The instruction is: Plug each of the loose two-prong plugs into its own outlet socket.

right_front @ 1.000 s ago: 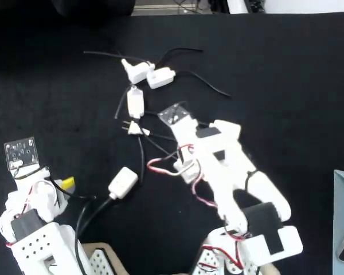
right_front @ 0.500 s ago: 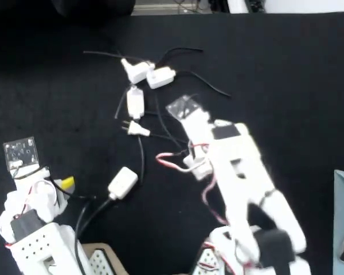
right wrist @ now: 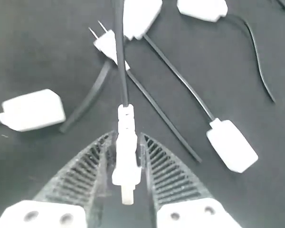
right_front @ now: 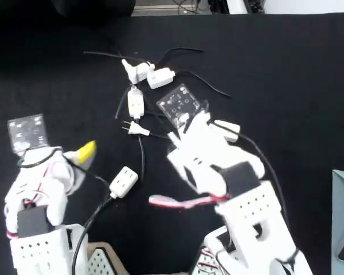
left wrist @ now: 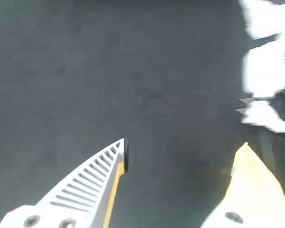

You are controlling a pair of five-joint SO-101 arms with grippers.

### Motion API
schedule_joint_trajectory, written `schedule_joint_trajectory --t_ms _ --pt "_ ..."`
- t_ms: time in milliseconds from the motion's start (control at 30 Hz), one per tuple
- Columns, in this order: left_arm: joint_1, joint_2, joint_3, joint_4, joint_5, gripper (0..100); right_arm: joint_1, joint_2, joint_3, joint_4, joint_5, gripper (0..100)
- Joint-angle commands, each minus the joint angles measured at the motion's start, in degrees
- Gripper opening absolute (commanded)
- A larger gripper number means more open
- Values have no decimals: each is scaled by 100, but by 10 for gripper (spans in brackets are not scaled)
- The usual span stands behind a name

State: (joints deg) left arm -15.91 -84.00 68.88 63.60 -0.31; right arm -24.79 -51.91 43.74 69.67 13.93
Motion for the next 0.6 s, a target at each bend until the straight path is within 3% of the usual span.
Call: schedule_joint_trajectory --t_ms 0,300,567 --pt "998 -53 -356 -501 396 350 -703 -541 -136 35 -589 11" --pt "1938 -62 -400 -1090 756 350 -1846 -1262 -66 44 -1178 11" --pt "2545 -123 -646 -1037 756 350 -2057 -1156 673 -624 -1152 11"
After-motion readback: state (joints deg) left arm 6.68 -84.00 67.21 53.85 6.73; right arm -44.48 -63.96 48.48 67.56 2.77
